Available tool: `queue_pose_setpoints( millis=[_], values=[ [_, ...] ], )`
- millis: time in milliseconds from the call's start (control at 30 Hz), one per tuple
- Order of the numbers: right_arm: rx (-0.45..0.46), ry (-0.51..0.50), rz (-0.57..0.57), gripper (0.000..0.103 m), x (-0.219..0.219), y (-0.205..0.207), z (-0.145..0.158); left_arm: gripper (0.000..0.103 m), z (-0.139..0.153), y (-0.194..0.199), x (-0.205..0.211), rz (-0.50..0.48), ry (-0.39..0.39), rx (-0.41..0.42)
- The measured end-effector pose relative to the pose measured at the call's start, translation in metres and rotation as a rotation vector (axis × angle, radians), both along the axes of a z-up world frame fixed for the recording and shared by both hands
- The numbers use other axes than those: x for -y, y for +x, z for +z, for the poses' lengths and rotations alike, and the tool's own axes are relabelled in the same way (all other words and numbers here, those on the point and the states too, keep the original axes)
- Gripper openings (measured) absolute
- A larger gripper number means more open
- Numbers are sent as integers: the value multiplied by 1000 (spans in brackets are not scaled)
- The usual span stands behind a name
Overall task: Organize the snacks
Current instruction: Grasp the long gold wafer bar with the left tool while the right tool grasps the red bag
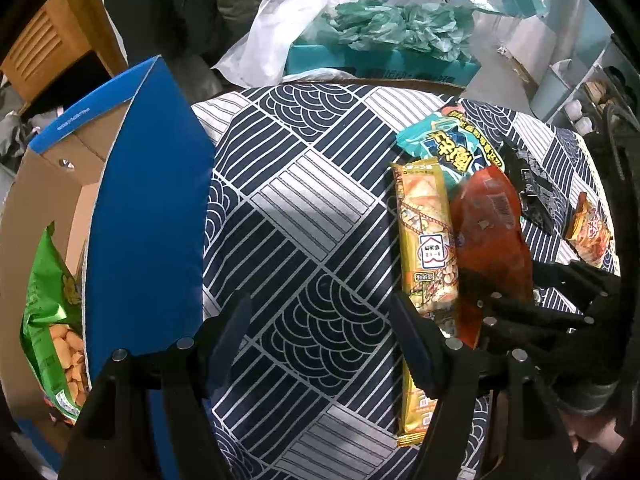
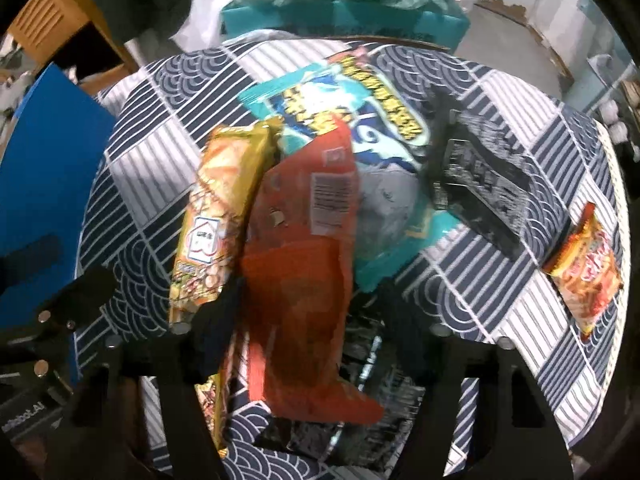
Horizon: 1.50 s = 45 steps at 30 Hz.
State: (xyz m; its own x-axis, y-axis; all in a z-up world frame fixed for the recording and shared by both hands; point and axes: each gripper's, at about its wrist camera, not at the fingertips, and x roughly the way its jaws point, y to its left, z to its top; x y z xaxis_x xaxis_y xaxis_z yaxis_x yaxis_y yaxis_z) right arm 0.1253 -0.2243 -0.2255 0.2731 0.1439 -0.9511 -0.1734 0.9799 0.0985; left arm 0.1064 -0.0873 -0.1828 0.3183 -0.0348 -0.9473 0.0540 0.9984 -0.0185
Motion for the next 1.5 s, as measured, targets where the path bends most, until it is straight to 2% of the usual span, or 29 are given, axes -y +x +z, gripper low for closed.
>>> queue_pose_setpoints(
  millis=[33,67,200,333,600,833,1133,1233,1300,1367,1500],
  values=[
    [-4,13,11,51,-2,1,0,73,-1,0,-1,1,1,-3],
    [-6,21,24,41,-4,1,1,73,-2,0,-1,2,-1,-7],
    [12,6,55,19,-10,-2,7,73,-6,2,0,6,-13,-20],
    [32,0,43,18,-3,-7,14,73,-8,3,9,-7,-19,-29],
    [81,51,-32,18,28,-19,35,75,-13,4,39,-45,-25,-49],
    [94,69,-72,18,52,-26,46,77,-25,6,57,-34,-38,-93],
    [105,76,-94,18,66,-31,49,77,-43,7,70,-53,4,-99],
    [115,70,-93,18,66,-31,53,64,-46,6,71,-61,27,-100],
    [122,70,-90,18,66,-32,56,55,-47,7,70,-61,11,-103],
    [128,72,-88,18,65,-32,59,33,-47,5,67,-61,-11,-105],
    [135,73,-82,18,63,-32,62,32,-44,4,65,-64,12,-97]
  ],
)
